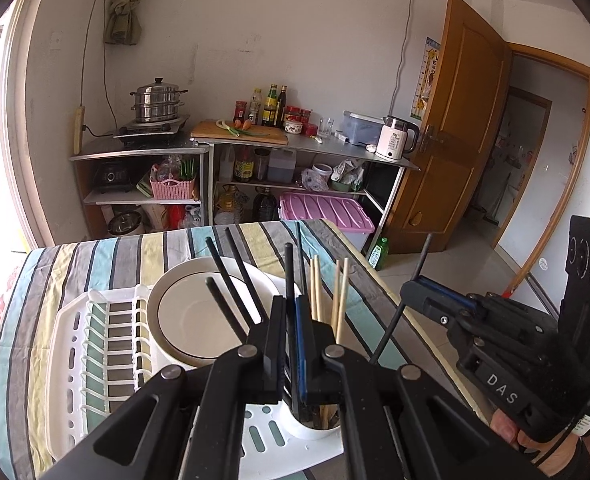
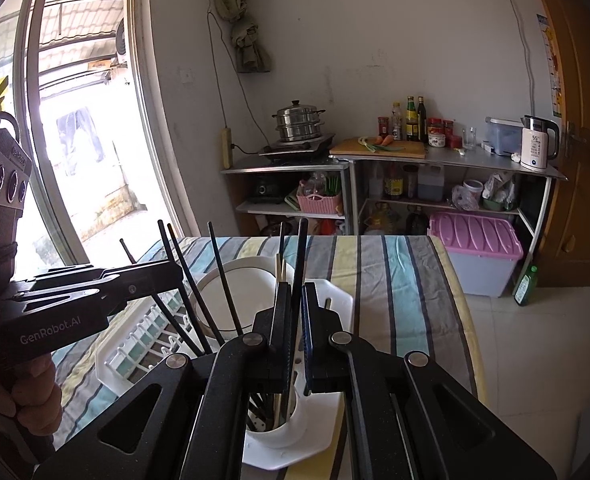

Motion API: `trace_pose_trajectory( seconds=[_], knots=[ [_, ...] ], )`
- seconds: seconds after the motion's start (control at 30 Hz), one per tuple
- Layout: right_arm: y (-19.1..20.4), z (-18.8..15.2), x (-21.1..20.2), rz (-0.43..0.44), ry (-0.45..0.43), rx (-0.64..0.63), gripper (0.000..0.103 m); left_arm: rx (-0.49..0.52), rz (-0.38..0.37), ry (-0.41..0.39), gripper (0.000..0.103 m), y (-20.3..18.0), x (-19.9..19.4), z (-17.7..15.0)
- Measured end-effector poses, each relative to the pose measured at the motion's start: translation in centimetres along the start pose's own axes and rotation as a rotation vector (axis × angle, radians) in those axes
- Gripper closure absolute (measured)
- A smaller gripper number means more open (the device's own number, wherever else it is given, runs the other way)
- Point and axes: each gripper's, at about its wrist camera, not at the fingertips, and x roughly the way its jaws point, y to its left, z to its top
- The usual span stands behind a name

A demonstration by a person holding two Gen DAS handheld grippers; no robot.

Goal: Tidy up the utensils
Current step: 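Lower both black chopsticks into the white cup and open both tools, then withdraw both open tools up and away from the white cup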

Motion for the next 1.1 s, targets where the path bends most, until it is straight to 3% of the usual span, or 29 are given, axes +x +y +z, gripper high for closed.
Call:
trace_pose_trajectory(
  seconds=[0.33, 0.43, 0.67, 0.83, 0.97, 1.1],
  knots=[
    [-0.9, 0.1, -0.1, -0.002, 0.011, 0.028, 0.097, -0.019, -0.036, -0.006, 0.099, 0.6, -0.7, -0.1],
    [-0.9, 0.0, -0.5, 0.002, 0.0, 0.027, 0.085, -0.026, -0.063, -0.02, 0.097, 0.8, -1.5, -0.3],
    [-0.3, -0.6, -2.1, 0.014, -0.024, 0.026, 0.084, -0.035, -0.127, -0.085, 0.078, 1.1, -4.8, -1.8],
    [0.4, -1.7, -4.0, 0.029, -0.043, 0.023, 0.081, -0.03, -0.177, -0.118, 0.074, 1.2, -7.6, -3.7],
    [1.5, -3.4, -6.1, 0.046, -0.064, 0.017, 0.069, -0.024, -0.174, -0.144, 0.063, 1.2, -10.1, -6.2],
    [2.6, -5.6, -8.0, 0.044, -0.071, -0.003, 0.068, -0.006, -0.125, -0.167, 0.054, 0.8, -12.5, -9.5]
  ],
)
